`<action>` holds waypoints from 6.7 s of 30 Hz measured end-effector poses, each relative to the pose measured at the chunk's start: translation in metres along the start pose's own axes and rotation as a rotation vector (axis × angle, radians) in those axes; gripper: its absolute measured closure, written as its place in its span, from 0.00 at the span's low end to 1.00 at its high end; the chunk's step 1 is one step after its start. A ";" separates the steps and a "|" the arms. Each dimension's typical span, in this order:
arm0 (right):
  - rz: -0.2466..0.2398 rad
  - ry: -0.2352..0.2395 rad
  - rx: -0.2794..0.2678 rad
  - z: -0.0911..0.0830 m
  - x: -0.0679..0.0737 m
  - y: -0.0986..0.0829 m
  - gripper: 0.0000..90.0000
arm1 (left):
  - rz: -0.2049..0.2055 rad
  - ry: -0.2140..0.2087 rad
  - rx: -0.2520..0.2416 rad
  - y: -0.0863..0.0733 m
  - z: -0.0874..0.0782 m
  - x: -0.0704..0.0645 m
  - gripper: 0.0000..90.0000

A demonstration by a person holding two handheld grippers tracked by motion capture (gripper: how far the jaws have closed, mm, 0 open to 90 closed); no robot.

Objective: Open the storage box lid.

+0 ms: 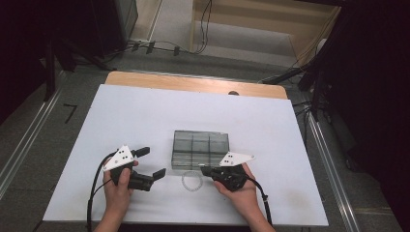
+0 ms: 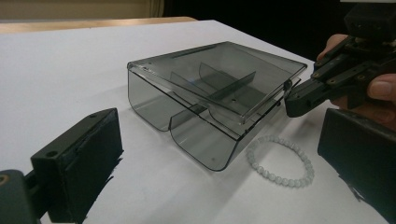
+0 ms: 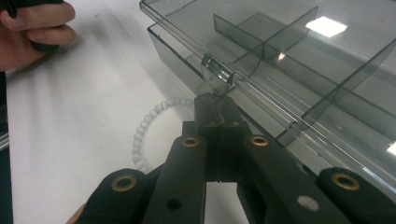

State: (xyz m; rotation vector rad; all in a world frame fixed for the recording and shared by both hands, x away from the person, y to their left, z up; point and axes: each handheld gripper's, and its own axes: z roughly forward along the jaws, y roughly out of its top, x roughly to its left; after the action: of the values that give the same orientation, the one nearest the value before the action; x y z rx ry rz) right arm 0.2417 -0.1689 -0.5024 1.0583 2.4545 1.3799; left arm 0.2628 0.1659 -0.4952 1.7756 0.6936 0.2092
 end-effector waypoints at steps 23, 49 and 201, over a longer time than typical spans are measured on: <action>-0.001 -0.046 -0.089 -0.012 0.001 0.014 0.98 | -0.094 -0.054 0.052 0.006 0.012 0.003 0.99; 0.068 -0.062 -0.150 -0.046 -0.010 0.007 0.53 | -0.076 -0.067 0.018 0.028 0.041 -0.003 1.00; 0.100 -0.133 -0.186 -0.017 -0.078 0.044 0.00 | -0.102 0.032 0.004 0.059 0.052 0.046 0.00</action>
State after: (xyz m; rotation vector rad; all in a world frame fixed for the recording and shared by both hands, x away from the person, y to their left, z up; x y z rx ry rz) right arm 0.3151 -0.2154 -0.4745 1.2006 2.1597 1.4817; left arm 0.3452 0.1385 -0.4669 1.7386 0.8058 0.1671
